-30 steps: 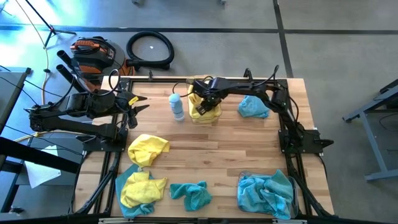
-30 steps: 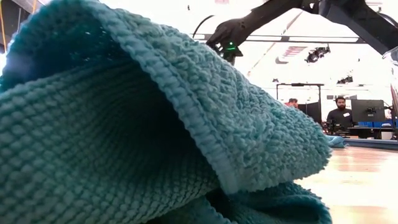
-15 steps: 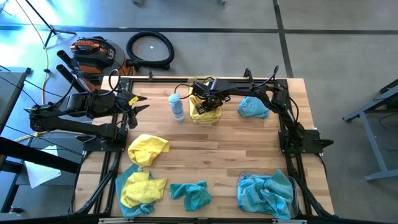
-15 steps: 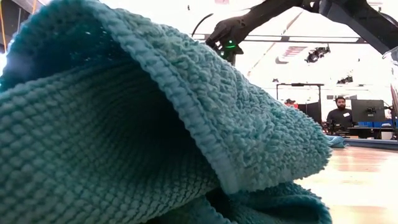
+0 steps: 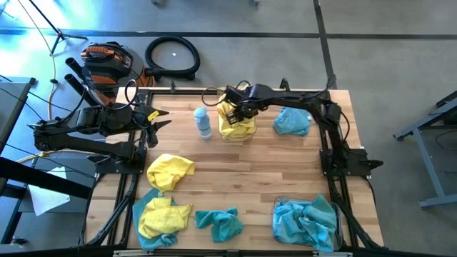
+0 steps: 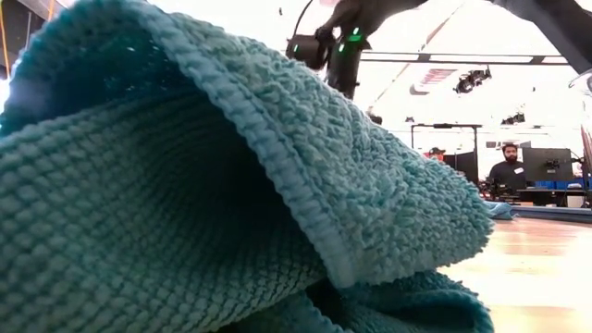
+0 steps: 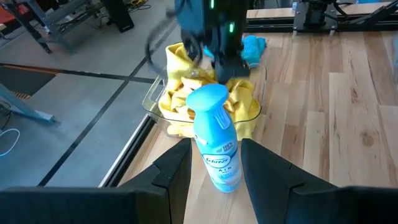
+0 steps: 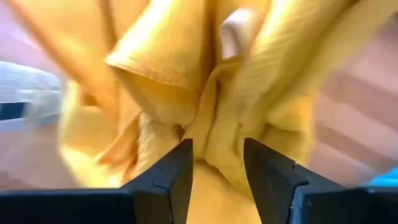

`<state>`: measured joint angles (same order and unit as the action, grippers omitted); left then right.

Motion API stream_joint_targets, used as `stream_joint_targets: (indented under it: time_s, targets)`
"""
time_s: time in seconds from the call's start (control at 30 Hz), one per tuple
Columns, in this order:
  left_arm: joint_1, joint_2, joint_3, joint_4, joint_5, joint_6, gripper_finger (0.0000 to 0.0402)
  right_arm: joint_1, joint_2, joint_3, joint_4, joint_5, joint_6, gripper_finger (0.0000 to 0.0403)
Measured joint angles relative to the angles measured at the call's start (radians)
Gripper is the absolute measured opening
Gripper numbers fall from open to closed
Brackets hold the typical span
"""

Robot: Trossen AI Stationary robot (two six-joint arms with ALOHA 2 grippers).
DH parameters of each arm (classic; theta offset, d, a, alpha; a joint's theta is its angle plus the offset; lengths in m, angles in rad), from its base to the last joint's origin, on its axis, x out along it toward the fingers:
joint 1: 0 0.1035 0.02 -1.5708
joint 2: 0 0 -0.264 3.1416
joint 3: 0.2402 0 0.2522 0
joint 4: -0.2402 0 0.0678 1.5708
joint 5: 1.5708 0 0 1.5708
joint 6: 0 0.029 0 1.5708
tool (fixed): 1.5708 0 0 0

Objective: Sort microfiber towel by color & place in baskets
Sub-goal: Put the yellow towel into the top transparent bin

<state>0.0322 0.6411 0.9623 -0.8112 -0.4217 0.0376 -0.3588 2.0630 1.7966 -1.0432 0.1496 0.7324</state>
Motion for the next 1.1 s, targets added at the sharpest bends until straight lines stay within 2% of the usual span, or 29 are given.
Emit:
stream_joint_targets:
  time_s: [0.2, 0.37, 0.47, 0.6, 0.73, 0.93, 1.1]
  targets:
    - [0.0, 0.001, 0.0, 0.0, 0.0, -0.006, 0.0129, 0.029, -0.14, 0.0, -0.056, 0.054, -0.048, 0.0137]
    - [0.0, 0.019, 0.0, 0.001, -0.013, -0.047, 0.0129, 0.102, -0.25, -0.019, -0.131, 0.103, -0.056, 0.0137]
    - [0.0, 0.044, 0.0, 0.001, -0.019, -0.075, 0.0129, 0.169, -0.345, -0.14, -0.103, 0.119, 0.007, 0.0137]
    - [-0.002, 0.088, 0.0, 0.002, -0.02, -0.063, 0.0129, 0.287, -0.516, -0.396, 0.023, 0.146, 0.16, 0.0137]
    - [-0.005, 0.143, 0.002, 0.037, -0.02, -0.079, 0.0129, 0.404, -0.67, -0.592, 0.156, 0.179, 0.317, 0.0137]
    - [-0.064, 0.288, 0.071, 0.035, -0.062, -0.145, 0.0129, 0.541, -0.81, -0.763, 0.195, 0.238, 0.522, 0.0137]
    - [-0.113, 0.436, 0.161, -0.055, -0.09, -0.294, 0.0129, 0.611, -0.835, -0.839, 0.193, 0.244, 0.607, 0.0137]
